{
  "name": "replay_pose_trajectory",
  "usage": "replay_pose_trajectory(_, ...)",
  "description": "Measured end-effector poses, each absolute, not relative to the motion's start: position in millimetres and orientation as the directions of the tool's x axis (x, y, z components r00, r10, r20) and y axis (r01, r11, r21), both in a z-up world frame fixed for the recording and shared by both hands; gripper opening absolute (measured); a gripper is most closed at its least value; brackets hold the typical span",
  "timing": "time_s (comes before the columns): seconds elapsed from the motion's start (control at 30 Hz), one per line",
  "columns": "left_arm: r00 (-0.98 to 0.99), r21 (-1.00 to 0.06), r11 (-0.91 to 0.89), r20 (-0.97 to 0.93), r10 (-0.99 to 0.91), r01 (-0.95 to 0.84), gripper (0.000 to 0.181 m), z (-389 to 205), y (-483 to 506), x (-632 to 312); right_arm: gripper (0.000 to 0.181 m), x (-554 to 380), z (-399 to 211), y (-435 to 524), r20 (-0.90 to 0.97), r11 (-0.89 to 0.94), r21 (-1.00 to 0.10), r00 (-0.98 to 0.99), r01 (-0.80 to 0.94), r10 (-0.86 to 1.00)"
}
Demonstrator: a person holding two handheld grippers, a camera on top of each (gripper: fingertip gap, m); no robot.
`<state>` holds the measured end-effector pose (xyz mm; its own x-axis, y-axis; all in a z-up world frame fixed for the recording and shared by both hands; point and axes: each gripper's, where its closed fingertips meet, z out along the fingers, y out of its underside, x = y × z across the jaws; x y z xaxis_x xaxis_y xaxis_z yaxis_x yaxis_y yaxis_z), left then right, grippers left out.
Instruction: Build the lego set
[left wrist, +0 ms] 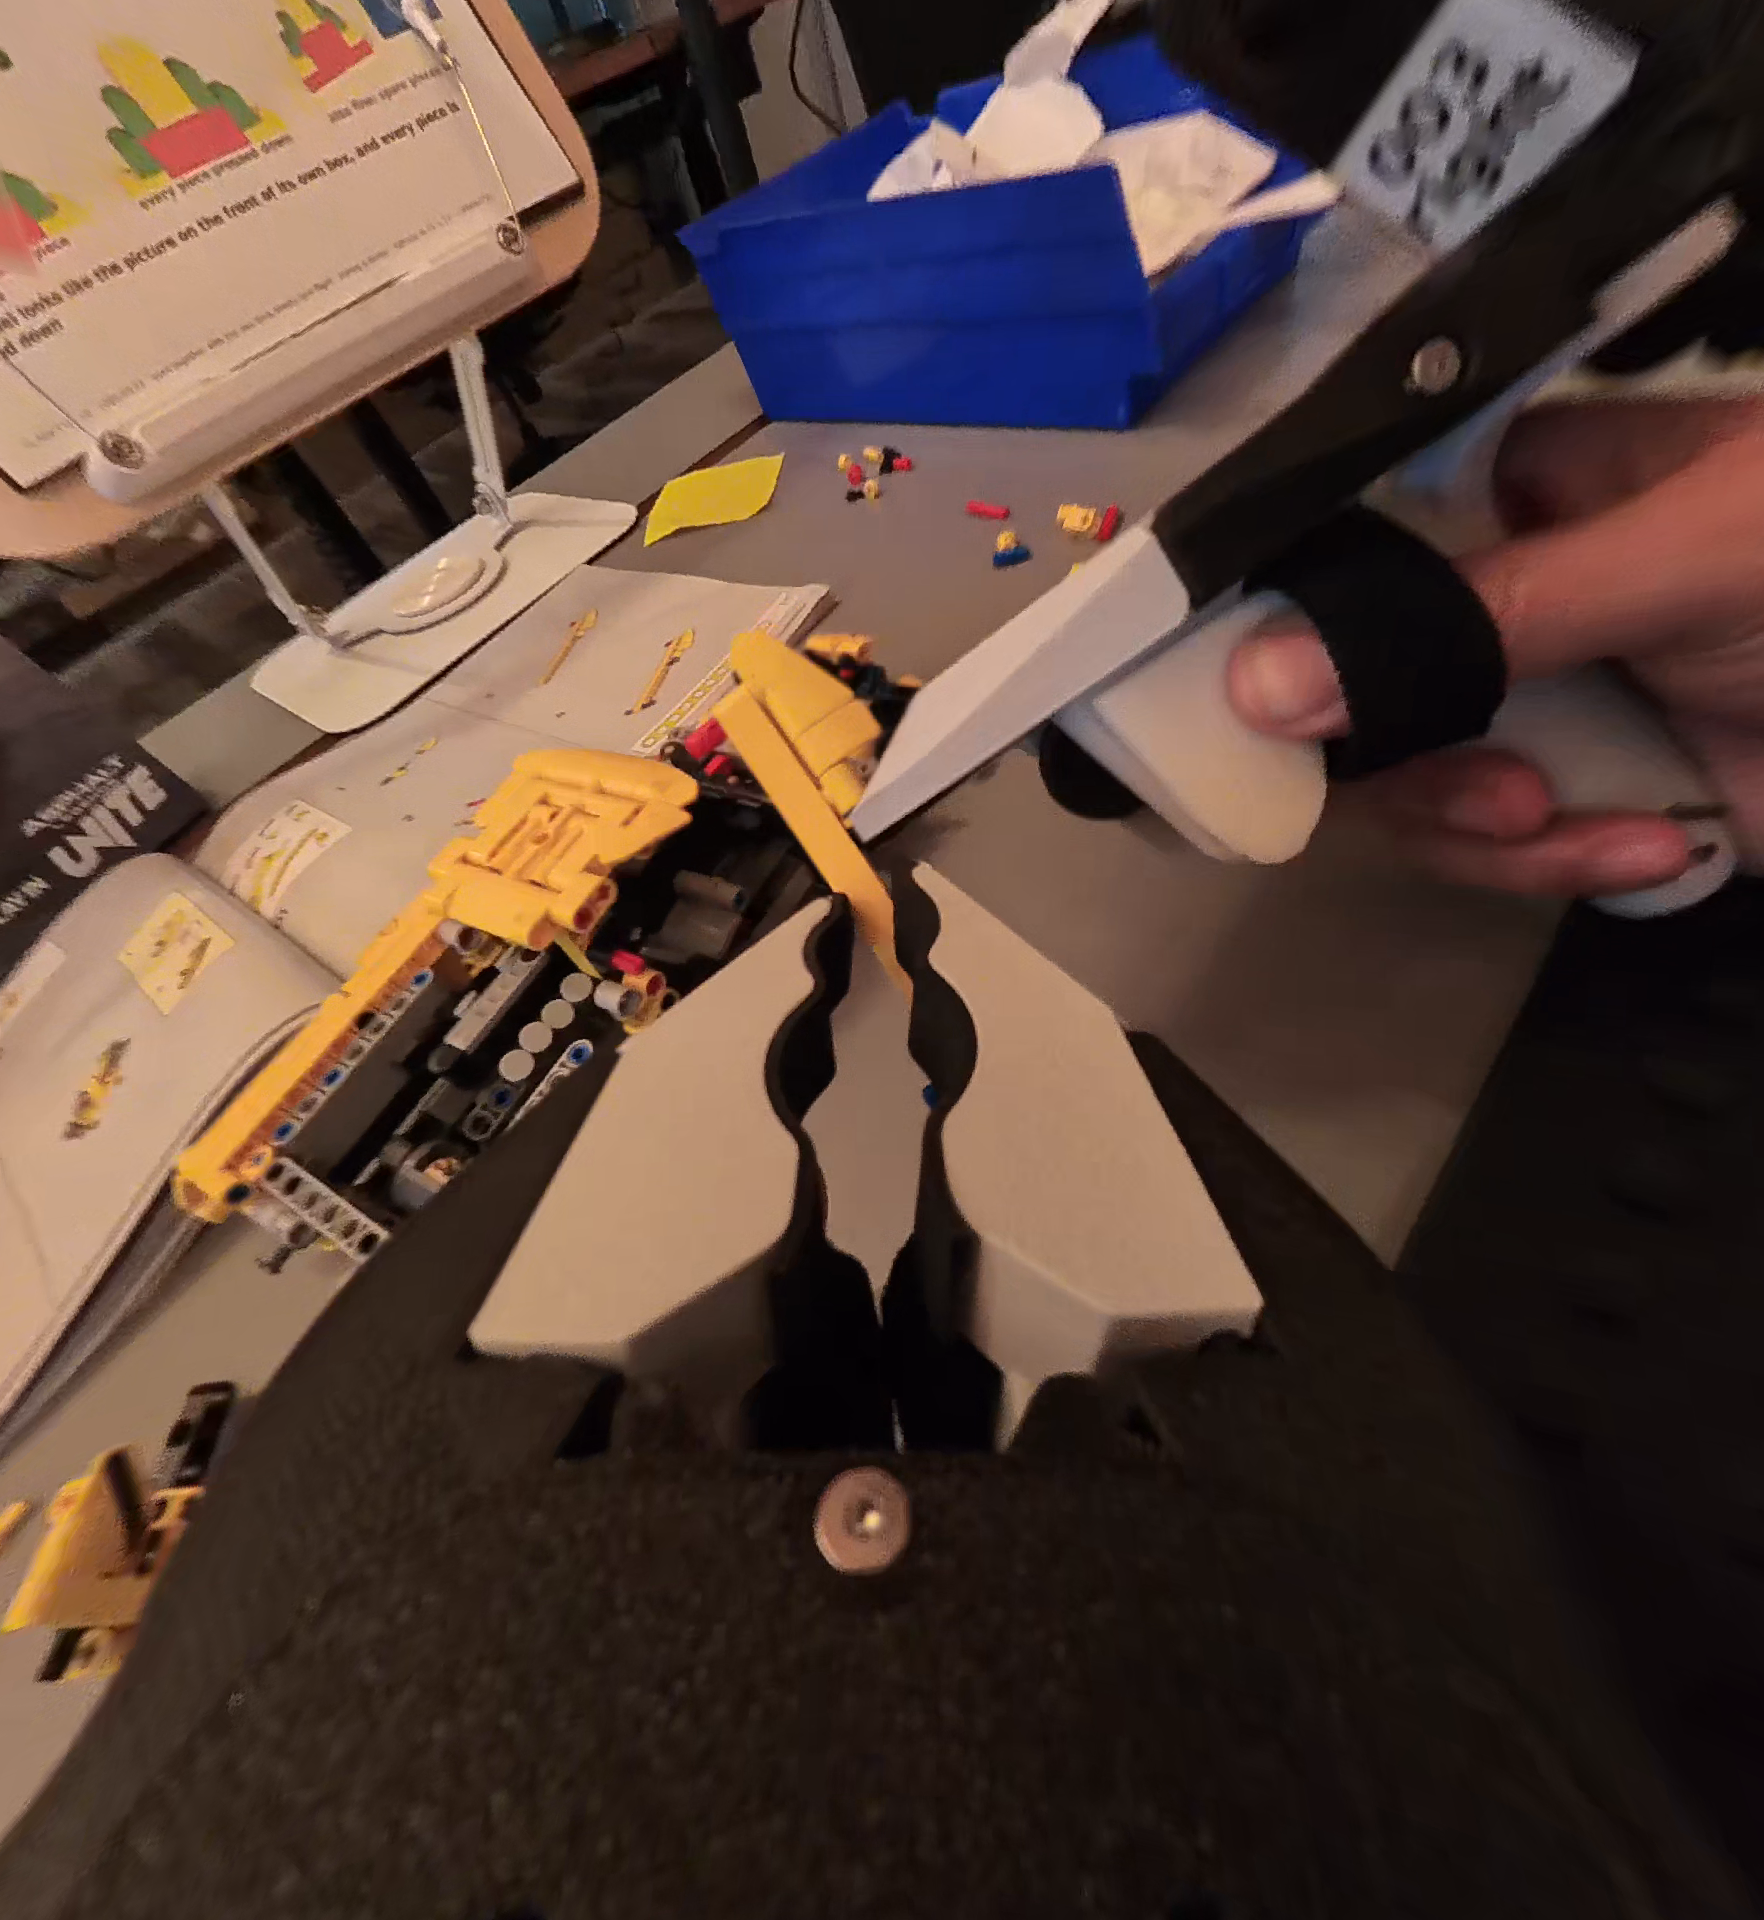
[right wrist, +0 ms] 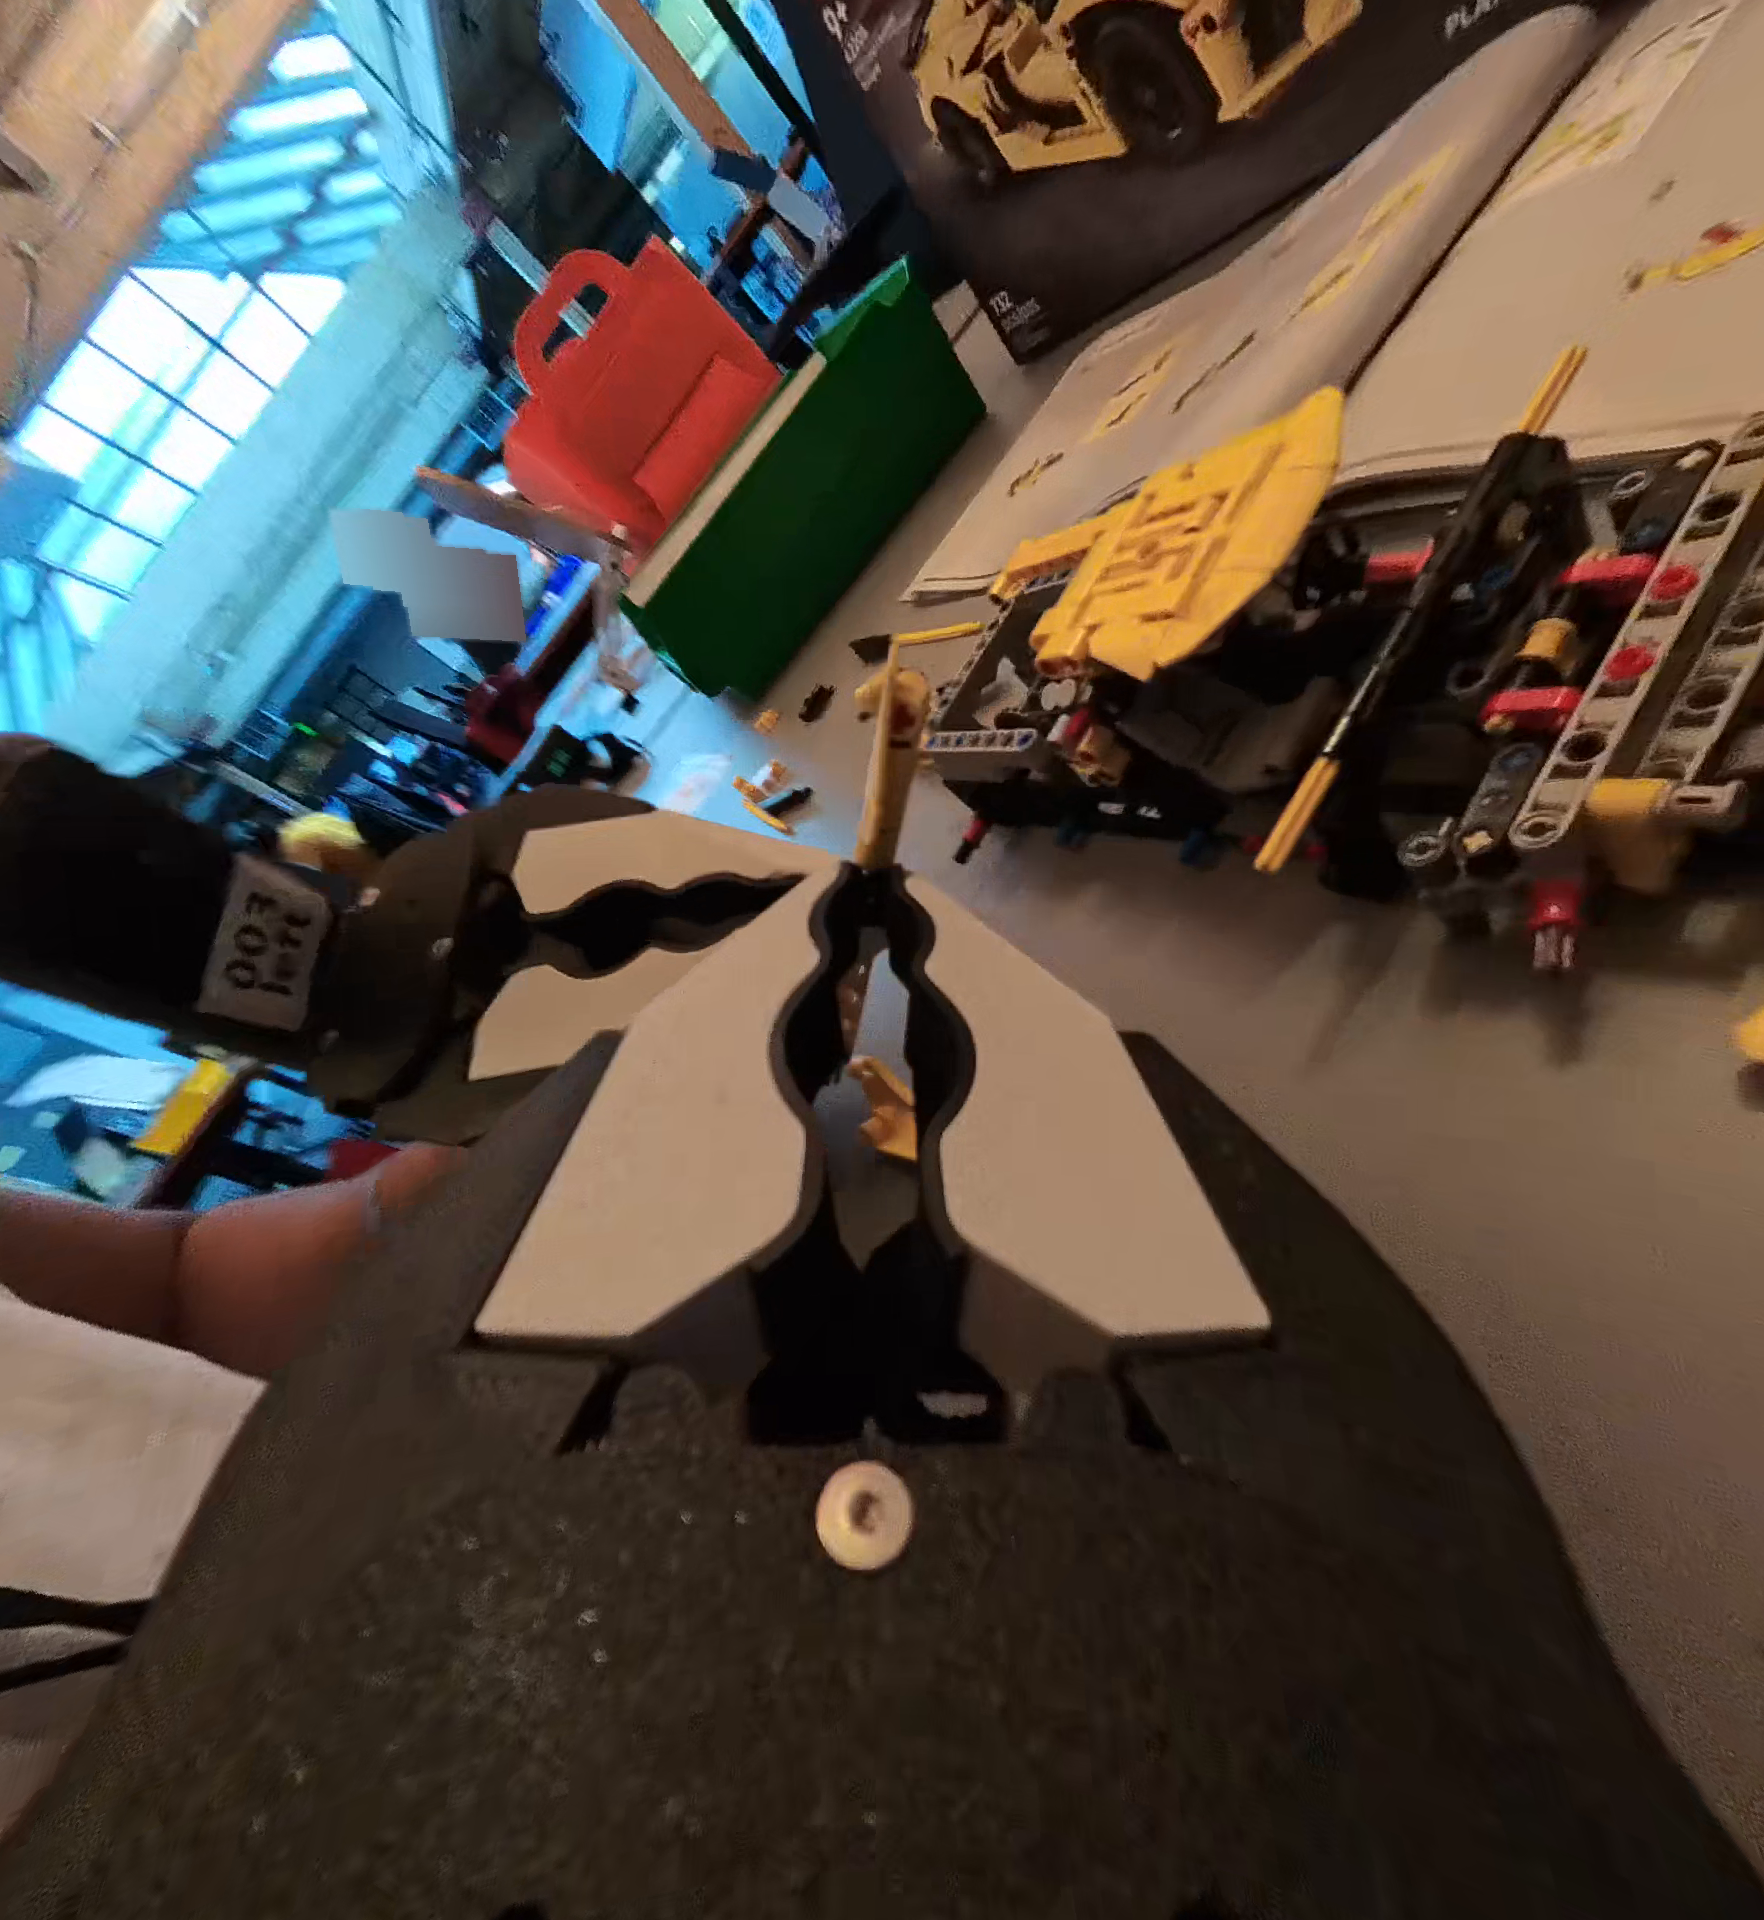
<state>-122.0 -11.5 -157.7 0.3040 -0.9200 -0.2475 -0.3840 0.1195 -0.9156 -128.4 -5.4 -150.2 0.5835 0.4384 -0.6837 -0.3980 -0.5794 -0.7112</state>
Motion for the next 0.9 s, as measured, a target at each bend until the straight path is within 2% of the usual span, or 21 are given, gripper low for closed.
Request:
replay_pose_trajectory(0.13, 0.274, -0.89, 0.162, -0.298, -0.914, -0.427, 0.005, -163.7, -15.1, -119.3, 0.004, -129.0, -153.4, -1.8, -0.413, -0.494, -0.853, 0.796, -0.169, 0.441)
replay_pose_trajectory(0.17, 0.177, -0.897, 0.211, -0.298, -0.938, -0.389, 0.0, -161.2, -34.4, -111.6, 0.004, -132.7, -153.2, -0.7, -0.376, -0.482, -0.866, 0.807, -0.132, 0.454)
replay_pose_trajectory(0.23, 0.178, -0.838, 0.332, -0.441, -0.88, -0.432, 0.0, -163.5, -37.2, -110.1, 0.004, -134.2, -153.1, 2.3, -0.413, -0.495, -0.854, 0.787, -0.161, 0.457)
replay_pose_trajectory(0.27, 0.221, -0.85, 0.337, -0.449, -0.866, -0.405, 0.0, -156.3, -31.6, -113.0, 0.004, -123.5, -152.7, 5.1, -0.402, -0.473, -0.862, 0.811, -0.179, 0.426)
replay_pose_trajectory(0.33, 0.236, -0.885, 0.211, -0.328, -0.915, -0.415, 0.0, -163.1, -26.6, -119.9, 0.004, -109.9, -147.5, 3.0, -0.412, -0.46, -0.865, 0.808, -0.202, 0.421)
replay_pose_trajectory(0.47, 0.29, -0.934, 0.099, -0.206, -0.935, -0.345, 0.0, -154.6, -15.3, -123.0, 0.004, -97.6, -144.8, 1.6, -0.533, -0.483, -0.818, 0.729, -0.314, 0.429)
replay_pose_trajectory(0.53, 0.296, -0.959, -0.05, -0.037, -0.954, -0.28, 0.004, -152.6, -8.1, -124.2, 0.004, -98.6, -136.4, -2.0, -0.63, -0.49, -0.768, 0.626, -0.412, 0.461)
replay_pose_trajectory(0.6, 0.244, -0.969, -0.21, 0.174, -0.954, -0.129, 0.015, -135.9, -3.6, -123.7, 0.004, -100.7, -127.0, -5.2, -0.726, -0.514, -0.688, 0.485, -0.512, 0.488)
replay_pose_trajectory(0.67, 0.123, -0.928, -0.372, 0.366, -0.922, -0.031, 0.023, -124.0, -5.4, -119.8, 0.004, -104.3, -124.2, -5.9, -0.756, -0.528, -0.652, 0.422, -0.543, 0.5)
replay_pose_trajectory(0.8, -0.098, -0.815, -0.578, 0.578, -0.81, -0.034, 0.027, -119.9, -19.8, -114.1, 0.004, -116.0, -116.6, -10.1, -0.758, -0.529, -0.644, 0.366, -0.552, 0.54)
replay_pose_trajectory(0.83, -0.117, -0.802, -0.596, 0.595, -0.795, -0.03, 0.025, -118.9, -20.2, -114.4, 0.004, -118.3, -116.4, -10.4, -0.759, -0.53, -0.642, 0.36, -0.553, 0.543)
replay_pose_trajectory(0.9, -0.141, -0.802, -0.596, 0.594, -0.792, -0.033, 0.008, -117.9, -22.9, -115.2, 0.004, -124.1, -113.9, -12.2, -0.766, -0.544, -0.628, 0.322, -0.557, 0.556)
